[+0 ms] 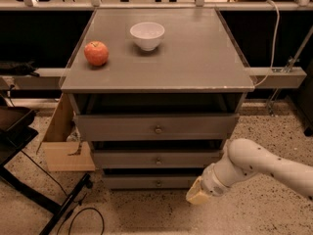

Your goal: Close middle drawer

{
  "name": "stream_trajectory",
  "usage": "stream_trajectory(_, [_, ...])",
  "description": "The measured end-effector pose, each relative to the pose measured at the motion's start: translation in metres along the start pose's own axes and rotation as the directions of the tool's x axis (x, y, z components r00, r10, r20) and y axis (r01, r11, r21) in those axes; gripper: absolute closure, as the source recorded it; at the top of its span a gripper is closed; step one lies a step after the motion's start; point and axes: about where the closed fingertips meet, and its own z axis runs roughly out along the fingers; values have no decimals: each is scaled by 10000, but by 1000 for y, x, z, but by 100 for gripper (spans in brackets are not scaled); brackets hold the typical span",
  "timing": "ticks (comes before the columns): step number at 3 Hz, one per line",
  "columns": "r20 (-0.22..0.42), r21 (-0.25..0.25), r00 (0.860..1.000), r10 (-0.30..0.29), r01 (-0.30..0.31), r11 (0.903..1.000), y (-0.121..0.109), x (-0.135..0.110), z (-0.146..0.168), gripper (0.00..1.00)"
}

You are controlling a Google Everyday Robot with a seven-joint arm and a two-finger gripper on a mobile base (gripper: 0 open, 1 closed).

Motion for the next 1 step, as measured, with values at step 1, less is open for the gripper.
stream_trajectory(1, [-2163, -1089, 9760, 261, -506, 9928, 64, -8, -39, 100])
